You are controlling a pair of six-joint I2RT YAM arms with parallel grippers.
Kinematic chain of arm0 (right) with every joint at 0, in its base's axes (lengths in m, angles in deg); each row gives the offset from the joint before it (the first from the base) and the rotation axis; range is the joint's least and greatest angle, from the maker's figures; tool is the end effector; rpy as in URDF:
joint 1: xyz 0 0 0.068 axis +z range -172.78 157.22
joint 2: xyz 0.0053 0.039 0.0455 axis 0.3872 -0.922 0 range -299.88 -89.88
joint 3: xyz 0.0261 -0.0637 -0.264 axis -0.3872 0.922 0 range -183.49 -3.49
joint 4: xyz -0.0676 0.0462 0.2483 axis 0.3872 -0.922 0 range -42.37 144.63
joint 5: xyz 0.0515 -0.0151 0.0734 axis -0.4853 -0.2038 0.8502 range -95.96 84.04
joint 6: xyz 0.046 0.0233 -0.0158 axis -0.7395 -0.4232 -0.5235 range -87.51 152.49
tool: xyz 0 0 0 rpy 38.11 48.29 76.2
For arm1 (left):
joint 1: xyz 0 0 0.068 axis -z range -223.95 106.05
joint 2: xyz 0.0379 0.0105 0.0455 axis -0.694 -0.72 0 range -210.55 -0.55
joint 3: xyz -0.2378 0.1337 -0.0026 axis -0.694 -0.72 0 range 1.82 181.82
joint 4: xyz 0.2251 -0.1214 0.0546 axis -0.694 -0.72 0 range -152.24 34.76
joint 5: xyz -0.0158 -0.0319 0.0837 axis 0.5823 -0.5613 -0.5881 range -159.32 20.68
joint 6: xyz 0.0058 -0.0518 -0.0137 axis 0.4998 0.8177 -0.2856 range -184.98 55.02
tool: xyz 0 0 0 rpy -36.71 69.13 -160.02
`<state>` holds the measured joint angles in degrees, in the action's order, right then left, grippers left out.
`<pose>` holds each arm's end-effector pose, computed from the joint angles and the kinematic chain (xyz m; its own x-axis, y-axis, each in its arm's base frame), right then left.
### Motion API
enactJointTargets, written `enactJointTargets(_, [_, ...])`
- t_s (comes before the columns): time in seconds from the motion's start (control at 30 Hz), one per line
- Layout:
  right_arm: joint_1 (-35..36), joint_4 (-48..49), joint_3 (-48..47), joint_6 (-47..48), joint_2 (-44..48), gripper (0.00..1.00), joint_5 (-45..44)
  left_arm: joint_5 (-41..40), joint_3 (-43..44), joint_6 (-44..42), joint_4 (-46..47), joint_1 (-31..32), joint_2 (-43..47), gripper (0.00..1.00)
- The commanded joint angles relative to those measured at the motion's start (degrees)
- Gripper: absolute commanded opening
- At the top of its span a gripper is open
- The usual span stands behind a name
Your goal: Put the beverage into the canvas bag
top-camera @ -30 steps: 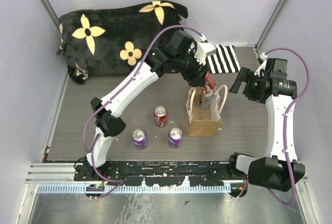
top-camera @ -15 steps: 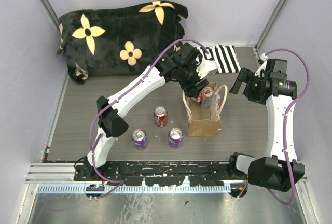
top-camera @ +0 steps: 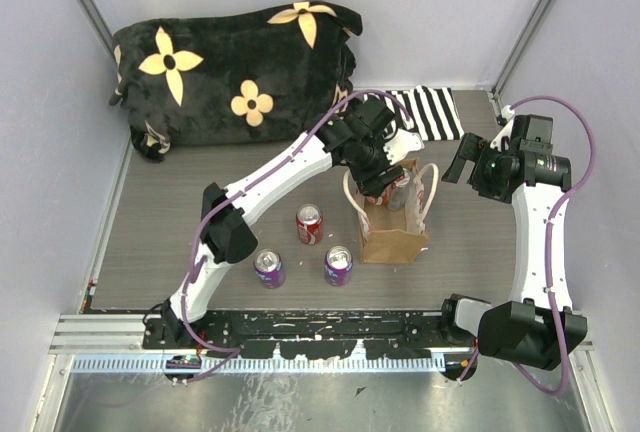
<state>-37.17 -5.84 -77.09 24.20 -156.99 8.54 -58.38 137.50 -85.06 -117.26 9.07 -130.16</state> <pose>0.2132 -0.0455 0.3562 -0.7611 0.3394 -0.5527 0.2099 0.9352 0.2853 0.2873 -0.3928 0.3123 -0.1769 0.7952 -0.5800 0.9678 0.2479 0.0446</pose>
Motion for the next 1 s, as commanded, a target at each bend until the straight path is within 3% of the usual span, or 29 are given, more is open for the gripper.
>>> enactJointTargets(0.0, [-0.28, 1.54, -0.31, 0.79, 1.71, 1.0, 0.57, -1.97, 0.78, -0.93, 2.66, -0.02, -0.58, 0.0])
enactJointTargets(0.97, [-0.55, 1.52, 0.07, 1.23, 0.86, 1.0, 0.09, -4.0, -0.78, -1.26, 4.48, 0.01, -8.37, 0.0])
